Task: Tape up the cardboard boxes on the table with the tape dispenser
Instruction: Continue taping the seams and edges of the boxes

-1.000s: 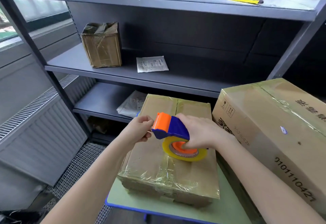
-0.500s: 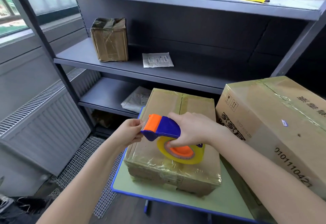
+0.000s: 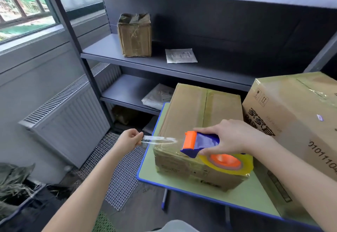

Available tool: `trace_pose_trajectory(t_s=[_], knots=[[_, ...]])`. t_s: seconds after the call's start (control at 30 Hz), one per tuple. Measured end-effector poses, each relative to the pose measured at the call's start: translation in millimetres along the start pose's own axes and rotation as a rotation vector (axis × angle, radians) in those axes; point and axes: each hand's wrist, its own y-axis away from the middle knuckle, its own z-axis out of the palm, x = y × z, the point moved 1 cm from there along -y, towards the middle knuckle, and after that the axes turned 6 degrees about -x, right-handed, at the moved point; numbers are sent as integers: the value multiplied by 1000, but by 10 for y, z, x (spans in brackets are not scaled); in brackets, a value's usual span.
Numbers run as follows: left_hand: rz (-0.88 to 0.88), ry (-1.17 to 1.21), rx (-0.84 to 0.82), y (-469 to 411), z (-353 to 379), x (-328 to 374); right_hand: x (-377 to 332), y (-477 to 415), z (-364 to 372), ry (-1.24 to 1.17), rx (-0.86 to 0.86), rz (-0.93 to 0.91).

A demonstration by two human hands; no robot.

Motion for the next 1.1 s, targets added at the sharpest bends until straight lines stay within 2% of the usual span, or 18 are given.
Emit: trace_pose_trajectory(t_s=[0.23,0.63,0.8,0.93,1.0,1.1], knots=[[72,-131,45,-58,172,-80,-84,-3,35,34,-47,37],[101,-60,44,-61,382,-232,-153,-59,43,53,-72,62],[7,13,-25,-27,651,-331,-160,-61,9,48,-91,59],[-164,54,-40,-13,715,-374,-157,-68,-5,51,-105,56],[-59,-25,50,-1,724,-340,-157,-74,-16,45,-113,47],[317,-77,234,117,677,-280,-147,-86,-14,47,-119,26]])
